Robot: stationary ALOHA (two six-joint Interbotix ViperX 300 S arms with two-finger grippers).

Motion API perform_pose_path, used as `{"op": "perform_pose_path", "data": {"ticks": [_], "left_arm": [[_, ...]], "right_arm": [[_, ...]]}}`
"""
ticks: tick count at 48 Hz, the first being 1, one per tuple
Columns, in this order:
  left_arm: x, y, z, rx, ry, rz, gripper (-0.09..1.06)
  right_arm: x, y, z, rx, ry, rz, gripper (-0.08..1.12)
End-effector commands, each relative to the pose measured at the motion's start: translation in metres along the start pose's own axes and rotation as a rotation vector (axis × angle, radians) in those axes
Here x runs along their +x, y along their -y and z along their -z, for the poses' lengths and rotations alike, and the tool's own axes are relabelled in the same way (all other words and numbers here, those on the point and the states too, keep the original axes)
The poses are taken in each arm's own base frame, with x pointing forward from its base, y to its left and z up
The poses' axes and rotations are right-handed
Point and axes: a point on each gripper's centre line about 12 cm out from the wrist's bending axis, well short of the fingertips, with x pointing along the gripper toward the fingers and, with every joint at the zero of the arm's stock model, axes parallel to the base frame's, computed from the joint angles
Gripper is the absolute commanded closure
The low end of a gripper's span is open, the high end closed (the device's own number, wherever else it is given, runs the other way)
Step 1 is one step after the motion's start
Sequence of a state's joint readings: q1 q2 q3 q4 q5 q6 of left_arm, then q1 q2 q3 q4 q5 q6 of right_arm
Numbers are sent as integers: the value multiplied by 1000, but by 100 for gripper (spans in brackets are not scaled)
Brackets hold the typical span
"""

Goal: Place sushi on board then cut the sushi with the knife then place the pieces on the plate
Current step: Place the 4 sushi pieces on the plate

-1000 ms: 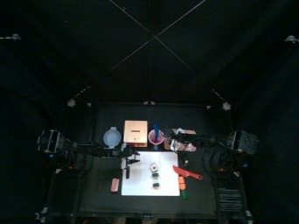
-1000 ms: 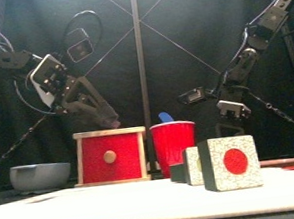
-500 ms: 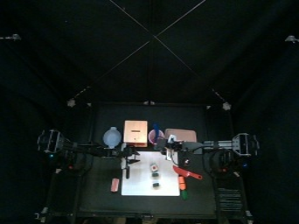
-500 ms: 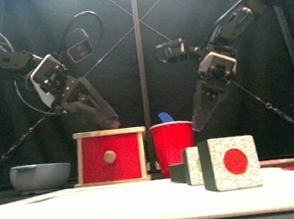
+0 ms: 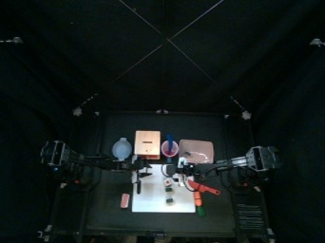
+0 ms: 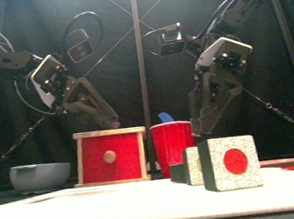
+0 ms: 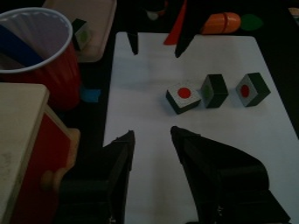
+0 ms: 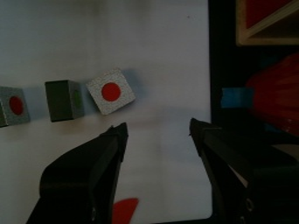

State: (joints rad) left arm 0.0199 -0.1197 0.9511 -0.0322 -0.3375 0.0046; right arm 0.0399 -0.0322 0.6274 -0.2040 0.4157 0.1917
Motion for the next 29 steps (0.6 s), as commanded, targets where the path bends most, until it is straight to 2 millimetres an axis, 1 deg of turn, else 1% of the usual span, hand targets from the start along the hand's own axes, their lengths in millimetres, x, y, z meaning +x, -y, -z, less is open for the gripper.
{"op": "perform_pose_path", "data": {"ticks": [1,10,22,29], "left_arm": [[-1,-1,-7,-3,23,-2,19],[0,-3,-6,-4,19,-8,19],[0,-2,-4,-2,14,-7,19],[-1,-3,-2,-3,8,-8,19]], "right_arm": [[-6,-4,-13,-10,33,-5,10],[2,-12,-19,-33,24,-14,4],[16,-25,-22,-119,-14,-5,4],[24,-27,-23,-122,-35,-3,4]]}}
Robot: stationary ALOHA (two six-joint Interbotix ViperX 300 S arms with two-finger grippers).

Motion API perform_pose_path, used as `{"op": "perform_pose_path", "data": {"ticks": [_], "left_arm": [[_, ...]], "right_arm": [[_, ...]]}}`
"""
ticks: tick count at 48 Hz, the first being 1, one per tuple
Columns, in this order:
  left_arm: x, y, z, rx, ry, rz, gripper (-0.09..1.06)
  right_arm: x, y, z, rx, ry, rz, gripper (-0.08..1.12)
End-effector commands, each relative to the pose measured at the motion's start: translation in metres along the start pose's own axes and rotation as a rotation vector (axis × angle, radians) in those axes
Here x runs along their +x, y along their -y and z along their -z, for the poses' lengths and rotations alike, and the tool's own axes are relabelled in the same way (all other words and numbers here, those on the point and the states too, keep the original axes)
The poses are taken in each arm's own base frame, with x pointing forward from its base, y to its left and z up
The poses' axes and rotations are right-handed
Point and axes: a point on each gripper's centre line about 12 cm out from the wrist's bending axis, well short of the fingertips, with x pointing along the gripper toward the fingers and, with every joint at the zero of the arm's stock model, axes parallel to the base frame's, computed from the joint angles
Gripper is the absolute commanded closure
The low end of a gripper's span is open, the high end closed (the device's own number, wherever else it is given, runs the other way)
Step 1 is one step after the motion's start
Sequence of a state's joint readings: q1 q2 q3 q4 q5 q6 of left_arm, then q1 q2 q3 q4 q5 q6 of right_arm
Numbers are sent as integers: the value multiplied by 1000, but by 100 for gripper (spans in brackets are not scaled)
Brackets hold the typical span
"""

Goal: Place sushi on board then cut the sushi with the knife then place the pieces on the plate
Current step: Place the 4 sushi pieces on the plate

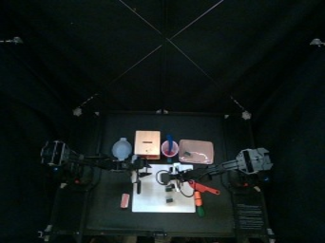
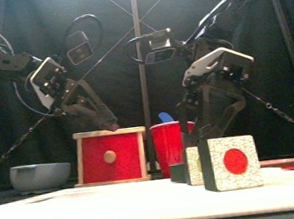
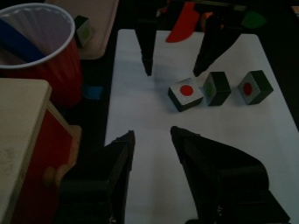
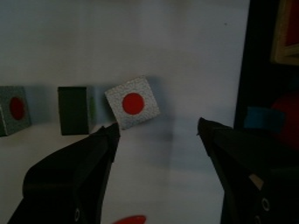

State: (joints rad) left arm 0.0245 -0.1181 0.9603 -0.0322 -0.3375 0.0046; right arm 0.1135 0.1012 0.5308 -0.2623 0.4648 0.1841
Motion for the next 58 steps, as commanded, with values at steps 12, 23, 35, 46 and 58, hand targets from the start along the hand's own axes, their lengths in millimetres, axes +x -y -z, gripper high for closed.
{"op": "perform_pose_path", "data": {"ticks": [12,23,35,46,58], "left_arm": [[-1,-2,-4,-2,14,-5,19],[-1,-2,-3,-1,12,-5,19],[-1,-2,-2,-2,9,-7,19],[-1,-4,-1,-4,6,-9,19],[-2,-5,0,-5,5,-12,19]], "right_arm": [[-4,-2,-17,5,36,-3,4],[5,0,-14,4,15,0,4],[11,0,-17,0,15,2,5],[18,-1,-15,-3,2,1,5],[21,0,-17,-13,4,7,11]]}}
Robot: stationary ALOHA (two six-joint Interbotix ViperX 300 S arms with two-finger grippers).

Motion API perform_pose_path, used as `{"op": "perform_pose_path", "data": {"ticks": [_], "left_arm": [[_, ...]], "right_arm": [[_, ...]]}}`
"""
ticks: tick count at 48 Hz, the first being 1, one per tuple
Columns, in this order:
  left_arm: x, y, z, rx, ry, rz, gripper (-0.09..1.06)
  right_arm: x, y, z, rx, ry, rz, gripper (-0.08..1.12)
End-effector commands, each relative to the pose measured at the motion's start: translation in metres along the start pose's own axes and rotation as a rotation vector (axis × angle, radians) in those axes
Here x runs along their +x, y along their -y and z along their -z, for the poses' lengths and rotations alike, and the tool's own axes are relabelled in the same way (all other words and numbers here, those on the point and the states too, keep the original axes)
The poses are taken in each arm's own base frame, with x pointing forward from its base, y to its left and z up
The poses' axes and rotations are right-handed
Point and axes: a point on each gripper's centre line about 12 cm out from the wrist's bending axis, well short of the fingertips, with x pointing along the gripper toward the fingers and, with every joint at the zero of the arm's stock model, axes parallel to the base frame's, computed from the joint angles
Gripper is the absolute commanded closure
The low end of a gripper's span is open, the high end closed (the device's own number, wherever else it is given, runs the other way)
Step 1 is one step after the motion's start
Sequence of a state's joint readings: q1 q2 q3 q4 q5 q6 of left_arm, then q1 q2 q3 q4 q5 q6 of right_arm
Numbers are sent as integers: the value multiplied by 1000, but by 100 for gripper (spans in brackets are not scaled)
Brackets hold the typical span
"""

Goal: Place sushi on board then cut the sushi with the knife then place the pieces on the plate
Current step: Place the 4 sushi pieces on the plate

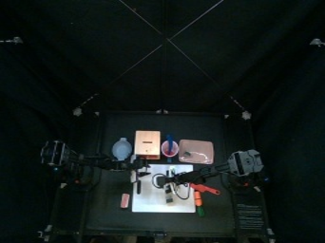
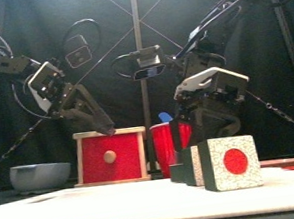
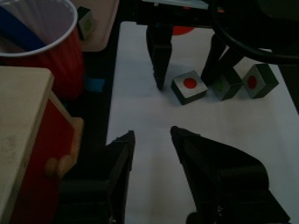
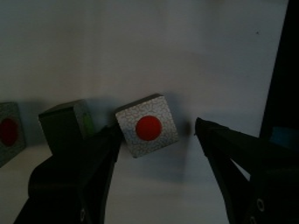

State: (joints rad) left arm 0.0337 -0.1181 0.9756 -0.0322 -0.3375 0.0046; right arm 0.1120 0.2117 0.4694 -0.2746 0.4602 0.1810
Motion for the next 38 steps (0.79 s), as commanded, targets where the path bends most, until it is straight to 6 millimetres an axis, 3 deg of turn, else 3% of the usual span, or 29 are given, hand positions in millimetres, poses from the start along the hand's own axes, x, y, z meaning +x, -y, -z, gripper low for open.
{"op": "perform_pose_path", "data": {"ticks": [1,12,21,29,38], "left_arm": [[0,-2,-6,-2,20,-5,19],[0,-3,-6,-3,19,-8,19],[0,-3,-5,-2,17,-9,19],[0,-3,-6,-4,19,-9,19],[0,-3,-6,-2,20,-8,19]], "right_arm": [[-11,3,-13,5,47,5,13],[-12,4,-12,16,42,6,31],[-30,28,-2,89,28,35,35],[-61,53,20,166,17,69,35],[-93,81,59,272,-35,118,35]]}}
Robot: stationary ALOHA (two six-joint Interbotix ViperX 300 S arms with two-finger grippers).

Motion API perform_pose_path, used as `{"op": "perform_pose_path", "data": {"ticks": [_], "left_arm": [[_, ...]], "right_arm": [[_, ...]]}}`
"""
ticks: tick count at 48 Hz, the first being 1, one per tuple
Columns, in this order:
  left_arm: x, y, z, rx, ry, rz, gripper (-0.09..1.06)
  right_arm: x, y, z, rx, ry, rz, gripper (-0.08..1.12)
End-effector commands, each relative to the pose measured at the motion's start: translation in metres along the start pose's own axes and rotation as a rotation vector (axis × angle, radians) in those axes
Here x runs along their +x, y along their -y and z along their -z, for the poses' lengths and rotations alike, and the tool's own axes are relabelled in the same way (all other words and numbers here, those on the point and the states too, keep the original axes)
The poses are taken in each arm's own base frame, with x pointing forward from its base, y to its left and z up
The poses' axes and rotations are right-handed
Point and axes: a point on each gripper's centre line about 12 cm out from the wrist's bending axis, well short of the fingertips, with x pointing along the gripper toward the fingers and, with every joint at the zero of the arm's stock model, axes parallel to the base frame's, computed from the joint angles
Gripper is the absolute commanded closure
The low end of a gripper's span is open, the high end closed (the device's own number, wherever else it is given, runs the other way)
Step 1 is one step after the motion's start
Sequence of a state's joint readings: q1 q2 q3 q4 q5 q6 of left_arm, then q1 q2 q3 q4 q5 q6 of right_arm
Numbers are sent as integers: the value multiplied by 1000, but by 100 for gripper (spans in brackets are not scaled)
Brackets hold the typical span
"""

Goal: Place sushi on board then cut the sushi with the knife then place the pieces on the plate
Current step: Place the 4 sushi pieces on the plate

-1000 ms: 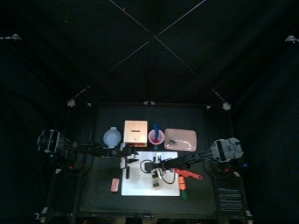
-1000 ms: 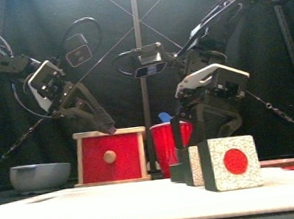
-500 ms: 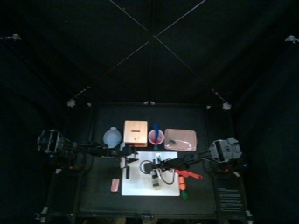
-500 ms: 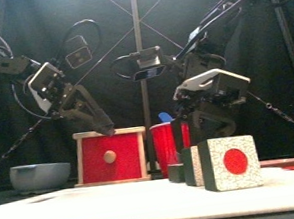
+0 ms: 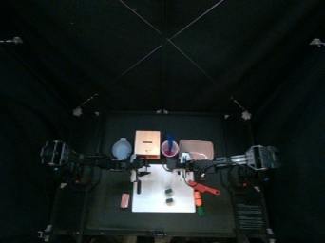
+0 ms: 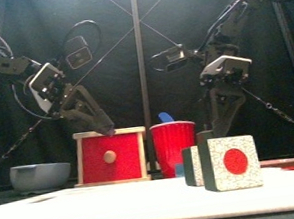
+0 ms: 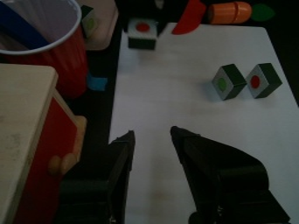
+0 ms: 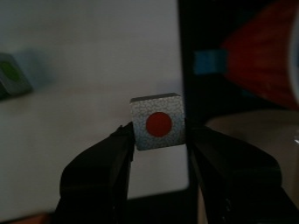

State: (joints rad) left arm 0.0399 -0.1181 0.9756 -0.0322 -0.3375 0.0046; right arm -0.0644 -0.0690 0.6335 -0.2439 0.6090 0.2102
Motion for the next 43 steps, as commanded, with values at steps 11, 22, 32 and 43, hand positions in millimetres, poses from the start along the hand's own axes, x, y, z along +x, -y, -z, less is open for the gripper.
{"op": "perform_pose_path", "data": {"ticks": [11,22,32,43], "left_arm": [[0,-2,-6,-1,19,-6,19],[0,-4,-6,-3,19,-10,19],[0,-7,-5,-8,19,-18,19],[0,-7,-5,-9,17,-18,19]], "right_arm": [[-32,58,47,172,-45,85,35],[-21,81,73,256,-106,112,35],[4,91,79,298,-110,109,28],[9,94,79,302,-120,109,8]]}}
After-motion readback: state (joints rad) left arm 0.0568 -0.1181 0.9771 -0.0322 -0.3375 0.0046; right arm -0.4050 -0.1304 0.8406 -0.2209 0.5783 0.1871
